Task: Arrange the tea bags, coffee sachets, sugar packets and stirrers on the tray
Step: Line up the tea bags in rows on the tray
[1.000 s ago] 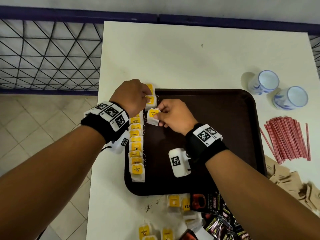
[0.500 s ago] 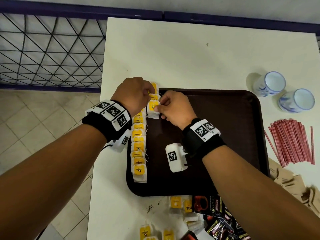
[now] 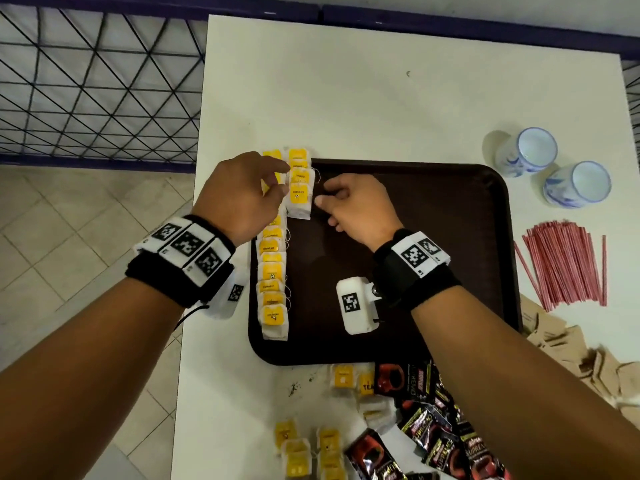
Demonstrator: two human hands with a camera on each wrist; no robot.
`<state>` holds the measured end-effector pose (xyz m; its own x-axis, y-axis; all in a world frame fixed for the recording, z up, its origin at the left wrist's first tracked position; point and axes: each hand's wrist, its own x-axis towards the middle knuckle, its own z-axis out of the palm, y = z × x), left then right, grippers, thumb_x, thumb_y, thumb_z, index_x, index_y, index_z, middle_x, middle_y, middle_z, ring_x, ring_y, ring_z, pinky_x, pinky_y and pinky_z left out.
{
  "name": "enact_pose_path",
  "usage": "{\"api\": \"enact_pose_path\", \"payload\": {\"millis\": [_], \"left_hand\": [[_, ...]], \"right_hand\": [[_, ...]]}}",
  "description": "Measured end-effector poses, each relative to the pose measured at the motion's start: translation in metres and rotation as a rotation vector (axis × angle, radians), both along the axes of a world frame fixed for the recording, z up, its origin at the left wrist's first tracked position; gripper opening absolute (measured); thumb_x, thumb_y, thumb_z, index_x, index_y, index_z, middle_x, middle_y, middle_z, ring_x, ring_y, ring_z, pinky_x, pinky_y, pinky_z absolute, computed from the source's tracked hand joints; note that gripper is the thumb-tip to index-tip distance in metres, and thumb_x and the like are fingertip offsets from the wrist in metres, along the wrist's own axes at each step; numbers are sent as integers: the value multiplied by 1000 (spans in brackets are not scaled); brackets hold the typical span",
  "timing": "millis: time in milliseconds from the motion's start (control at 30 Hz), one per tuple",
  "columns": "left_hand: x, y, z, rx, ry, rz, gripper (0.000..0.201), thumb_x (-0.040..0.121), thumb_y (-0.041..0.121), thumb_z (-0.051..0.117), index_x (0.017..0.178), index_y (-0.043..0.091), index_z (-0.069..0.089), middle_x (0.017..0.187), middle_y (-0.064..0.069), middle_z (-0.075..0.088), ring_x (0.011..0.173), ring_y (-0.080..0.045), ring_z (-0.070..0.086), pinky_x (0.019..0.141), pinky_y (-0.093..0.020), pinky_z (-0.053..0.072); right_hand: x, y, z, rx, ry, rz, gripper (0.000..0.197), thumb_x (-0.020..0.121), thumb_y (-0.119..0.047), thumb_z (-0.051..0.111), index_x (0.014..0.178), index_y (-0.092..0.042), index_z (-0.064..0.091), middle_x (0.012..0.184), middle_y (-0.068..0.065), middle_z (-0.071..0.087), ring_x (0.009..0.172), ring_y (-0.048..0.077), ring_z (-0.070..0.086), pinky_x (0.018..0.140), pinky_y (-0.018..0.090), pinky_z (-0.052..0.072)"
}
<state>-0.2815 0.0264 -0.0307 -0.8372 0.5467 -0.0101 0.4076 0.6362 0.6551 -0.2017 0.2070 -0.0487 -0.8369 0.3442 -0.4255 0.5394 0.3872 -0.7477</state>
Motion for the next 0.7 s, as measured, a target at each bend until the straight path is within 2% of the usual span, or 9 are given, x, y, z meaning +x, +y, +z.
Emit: {"api": "enact_pose_path", "payload": {"millis": [67,167,300,367,433,500,567,633,700], "left_hand": [[22,-12,9,32,19,-41,21,85,22,69,106,21,71,84,9,61,68,-15,58,76,-28,49],[65,-28,15,42,-45,-113,18,84,22,71,102,20,72,84,5,64,67,-11,57,72,-24,48],[128,-43,9,-24,-141,-233,19,81,27,70,99,21,74,87,5,67,72,-13,64,69,-32,55],[161,-46,4,-43,-165,-328,20,81,29,67,98,23,73,88,7,68,73,-13,65,65,-33,56],[190,-47,-1,-57,-191,-423,21,82,30,63,98,24,74,91,7,68,77,-15,67,63,-34,56],[212,-45,-7,-116,-172,-520,21,81,31,60,97,25,73,95,6,69,84,-19,67,63,-37,56],[225,-43,-14,-180,-133,-583,24,81,32,56,98,27,73,101,6,68,87,-21,65,64,-35,56],[235,-41,-18,-241,-91,-626,28,79,31,53,98,28,73,106,6,68,88,-21,64,62,-31,54],[242,-40,-21,-291,-70,-658,28,77,29,54,96,28,74,108,5,67,88,-22,62,62,-32,51]], "right_hand": [[15,9,8,15,1,-3,30,90,-25,72,117,-13,68,77,-3,67,65,13,69,68,29,56],[55,16,20,35,-6,35,21,88,-28,73,108,-22,72,82,-7,67,71,9,68,67,25,52],[124,10,28,57,-119,156,14,86,-29,76,99,-26,75,80,-11,70,69,-2,64,76,24,54],[157,4,32,69,-187,211,13,86,-29,76,99,-27,76,82,-12,71,70,-6,64,76,18,50],[183,-1,34,80,-227,269,13,87,-29,74,100,-28,77,85,-14,72,78,-7,65,77,13,48],[202,-7,34,89,-246,298,12,88,-27,72,99,-27,77,87,-13,74,80,-5,66,77,14,50],[216,-14,32,96,-255,335,11,89,-23,69,97,-26,77,85,-11,74,74,-5,66,71,17,52],[227,-20,31,143,-272,409,12,89,-22,67,95,-25,77,85,-8,75,72,0,66,72,26,55],[235,-23,30,193,-314,485,15,90,-22,62,95,-26,76,89,-7,75,79,10,68,75,33,57]]}}
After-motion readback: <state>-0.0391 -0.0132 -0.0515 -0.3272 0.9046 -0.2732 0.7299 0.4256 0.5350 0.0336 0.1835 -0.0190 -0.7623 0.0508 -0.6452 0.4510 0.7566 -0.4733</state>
